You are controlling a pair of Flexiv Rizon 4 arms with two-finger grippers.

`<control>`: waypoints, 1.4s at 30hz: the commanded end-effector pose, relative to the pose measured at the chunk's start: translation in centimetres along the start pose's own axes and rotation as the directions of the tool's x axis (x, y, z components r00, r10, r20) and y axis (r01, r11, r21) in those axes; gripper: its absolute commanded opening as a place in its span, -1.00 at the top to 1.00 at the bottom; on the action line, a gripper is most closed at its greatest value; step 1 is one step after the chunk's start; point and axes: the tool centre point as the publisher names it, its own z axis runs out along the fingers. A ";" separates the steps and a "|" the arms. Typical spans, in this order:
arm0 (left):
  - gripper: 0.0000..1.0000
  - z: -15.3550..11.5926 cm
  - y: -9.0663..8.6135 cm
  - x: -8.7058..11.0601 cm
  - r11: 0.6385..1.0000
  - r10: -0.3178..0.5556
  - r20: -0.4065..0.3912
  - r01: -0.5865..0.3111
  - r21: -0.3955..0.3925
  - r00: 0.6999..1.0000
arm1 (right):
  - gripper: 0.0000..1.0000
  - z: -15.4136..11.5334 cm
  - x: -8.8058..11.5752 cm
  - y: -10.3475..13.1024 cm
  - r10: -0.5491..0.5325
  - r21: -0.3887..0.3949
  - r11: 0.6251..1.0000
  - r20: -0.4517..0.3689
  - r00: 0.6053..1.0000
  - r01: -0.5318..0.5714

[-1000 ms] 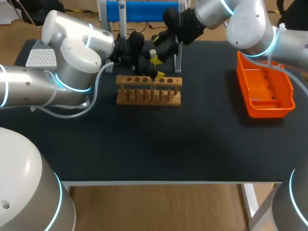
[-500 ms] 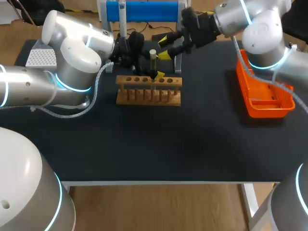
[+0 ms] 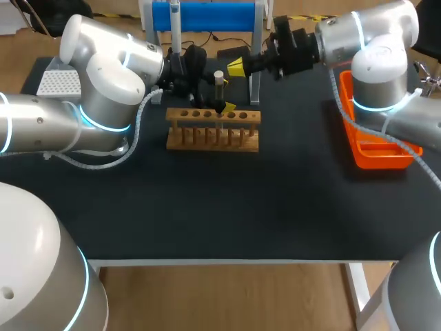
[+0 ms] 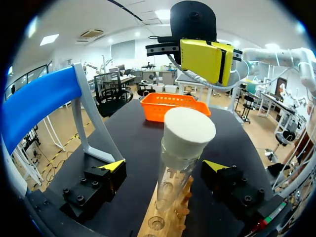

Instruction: Invert the test tube, pick up the pipette, mount the tip to pipette, aspirate from beaker and dispense into the tube, eject the tip, return the pipette, and cap with the stopper.

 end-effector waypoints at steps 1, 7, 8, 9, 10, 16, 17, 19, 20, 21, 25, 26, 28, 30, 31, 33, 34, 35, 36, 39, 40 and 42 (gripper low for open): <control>-1.00 0.0 0.0 0.1 1.000 0.000 0.002 0.000 0.000 1.000 | 1.00 0.4 -0.1 -0.1 -0.003 -0.042 0.999 -0.012 1.000 0.002; -1.00 0.0 0.0 0.1 1.000 0.000 0.002 0.000 0.000 1.000 | 1.00 0.9 -0.3 0.4 -0.003 -0.073 0.997 -0.032 0.999 0.001; -1.00 0.0 0.0 0.1 1.000 0.000 0.002 0.000 0.000 1.000 | 1.00 1.0 -0.4 0.4 0.000 -0.081 0.997 -0.037 0.999 -0.003; -1.00 0.0 0.0 0.1 1.000 0.000 0.002 0.000 0.000 1.000 | 1.00 1.1 -0.5 0.4 0.004 -0.088 0.996 -0.040 0.999 -0.007; -1.00 0.0 0.0 0.1 1.000 0.000 0.002 0.000 0.000 1.000 | 1.00 1.2 -0.5 0.4 0.006 -0.096 0.995 -0.045 0.999 -0.010; -1.00 0.0 0.0 0.1 1.000 0.000 0.002 0.000 0.000 1.000 | 1.00 1.9 -1.0 0.5 0.019 -0.106 0.994 -0.059 0.998 -0.025; -1.00 0.0 0.0 0.1 1.000 0.000 0.002 0.000 0.000 1.000 | 1.00 2.0 -1.1 0.5 0.020 -0.107 0.994 -0.061 0.998 -0.027; -1.00 0.0 0.0 0.1 1.000 0.000 0.002 0.000 0.000 1.000 | 1.00 2.2 -1.2 0.6 0.024 -0.114 0.993 -0.064 0.998 -0.031; -1.00 0.0 0.0 0.1 1.000 0.000 0.002 0.000 0.000 1.000 | 1.00 2.3 -1.3 0.6 0.027 -0.115 0.993 -0.066 0.997 -0.034; -1.00 0.0 0.0 0.1 1.000 0.000 0.002 0.000 0.000 1.000 | 1.00 2.3 -1.5 0.6 0.028 -0.115 0.993 -0.066 0.997 -0.036; -1.00 0.0 0.0 0.1 1.000 0.000 0.002 0.000 0.000 1.000 | 1.00 2.6 -1.7 0.6 0.038 -0.127 0.991 -0.071 0.997 -0.047; -1.00 0.0 0.0 0.1 1.000 0.000 0.002 0.000 0.000 1.000 | 1.00 2.7 -1.8 0.6 0.038 -0.129 0.991 -0.072 0.997 -0.047; -1.00 0.0 0.0 0.1 1.000 0.000 0.002 0.000 0.000 1.000 | 1.00 2.8 -1.9 0.6 0.039 -0.131 0.990 -0.073 0.997 -0.048; -1.00 0.0 0.0 0.1 1.000 0.000 0.002 0.000 0.000 1.000 | 1.00 2.9 -2.0 0.5 0.043 -0.134 0.990 -0.078 0.996 -0.054; -1.00 0.0 0.0 0.1 1.000 0.000 0.002 0.000 0.000 1.000 | 1.00 2.9 -2.0 0.4 0.045 -0.135 0.989 -0.079 0.996 -0.055; -1.00 0.0 0.0 0.1 1.000 0.000 0.002 0.000 0.000 1.000 | 1.00 3.0 -2.1 0.3 0.050 -0.141 0.988 -0.083 0.995 -0.061; -1.00 0.0 0.0 0.1 1.000 0.000 0.002 0.000 0.000 1.000 | 1.00 3.0 -2.2 0.2 0.052 -0.142 0.988 -0.083 0.995 -0.063; -1.00 0.0 0.0 0.1 1.000 0.000 0.002 0.000 0.000 1.000 | 1.00 3.0 -2.2 0.2 0.053 -0.143 0.988 -0.083 0.995 -0.064; -1.00 0.0 0.0 0.1 1.000 0.000 0.002 0.000 0.000 1.000 | 1.00 3.0 -2.2 0.1 0.054 -0.145 0.987 -0.084 0.995 -0.065; -1.00 0.0 0.0 0.1 1.000 0.000 0.002 0.000 0.000 1.000 | 1.00 3.1 -2.3 -0.1 0.057 -0.150 0.986 -0.087 0.995 -0.069; -1.00 0.0 0.0 0.1 1.000 0.000 0.002 0.000 0.000 1.000 | 1.00 3.1 -2.3 -0.2 0.060 -0.153 0.986 -0.088 0.994 -0.073; -1.00 0.0 0.0 0.1 1.000 0.000 0.002 0.000 0.000 1.000 | 1.00 3.2 -2.3 -0.3 0.064 -0.158 0.984 -0.091 0.994 -0.077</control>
